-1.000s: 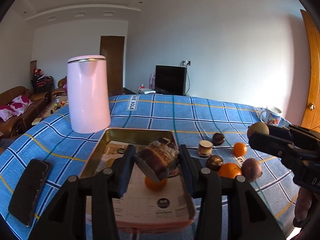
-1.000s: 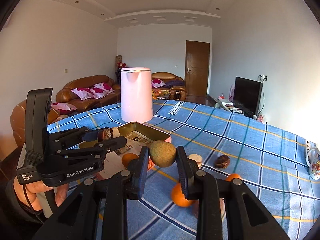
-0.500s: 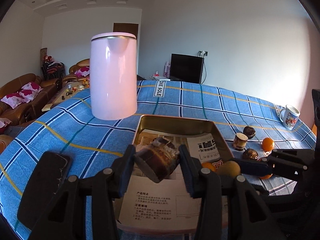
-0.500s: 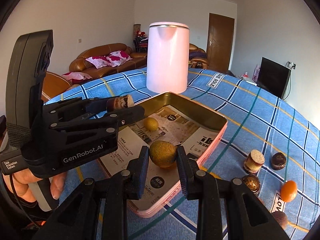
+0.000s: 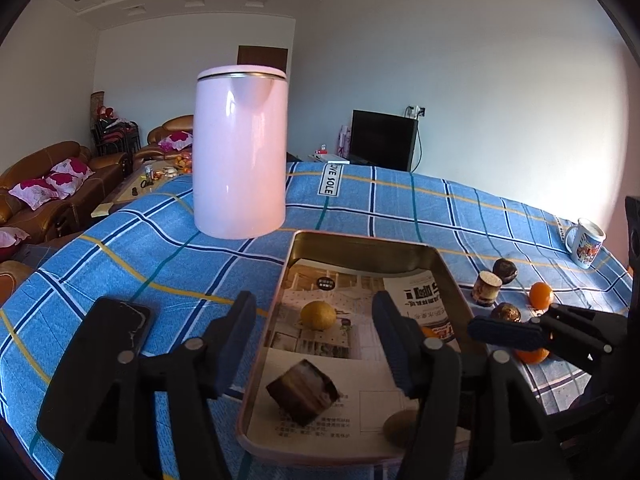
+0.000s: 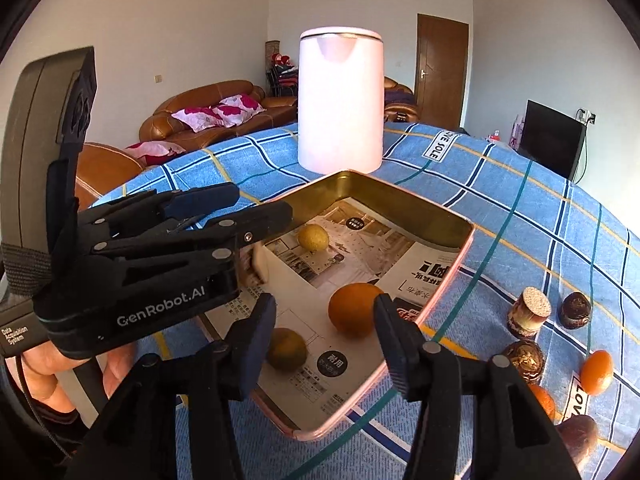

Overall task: Organize fruits
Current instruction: 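Open both grippers to drop the held items into the tin, then grasp the purple round root with the right gripper while the left gripper moves toward a large tangerine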

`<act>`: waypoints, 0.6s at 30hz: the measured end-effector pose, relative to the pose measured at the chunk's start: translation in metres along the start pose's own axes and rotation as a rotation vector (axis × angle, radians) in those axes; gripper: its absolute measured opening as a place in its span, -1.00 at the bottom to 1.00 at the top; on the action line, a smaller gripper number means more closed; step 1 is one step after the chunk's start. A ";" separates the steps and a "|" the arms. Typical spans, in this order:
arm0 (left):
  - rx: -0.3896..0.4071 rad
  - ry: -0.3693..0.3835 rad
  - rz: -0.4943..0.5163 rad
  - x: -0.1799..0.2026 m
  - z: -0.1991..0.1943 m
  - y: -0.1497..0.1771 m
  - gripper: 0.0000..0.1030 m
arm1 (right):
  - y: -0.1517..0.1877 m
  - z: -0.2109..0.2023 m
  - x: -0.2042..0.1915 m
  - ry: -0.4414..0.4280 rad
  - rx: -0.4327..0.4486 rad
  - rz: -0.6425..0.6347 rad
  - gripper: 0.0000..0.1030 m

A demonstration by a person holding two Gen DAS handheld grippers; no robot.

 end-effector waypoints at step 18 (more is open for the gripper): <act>0.031 0.136 0.133 0.110 -0.015 -0.018 0.47 | 0.023 -0.113 0.156 0.250 0.189 0.323 0.37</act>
Point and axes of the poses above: each gripper's, at about its wrist camera, not at the fingertips, and z roughly the way its jaws point, x to its right, y to its underside, the point moved 7 cm from there along z, roughly the way its jaws point, and after that the axes turned 15 degrees about z, right-handed, at the moved point
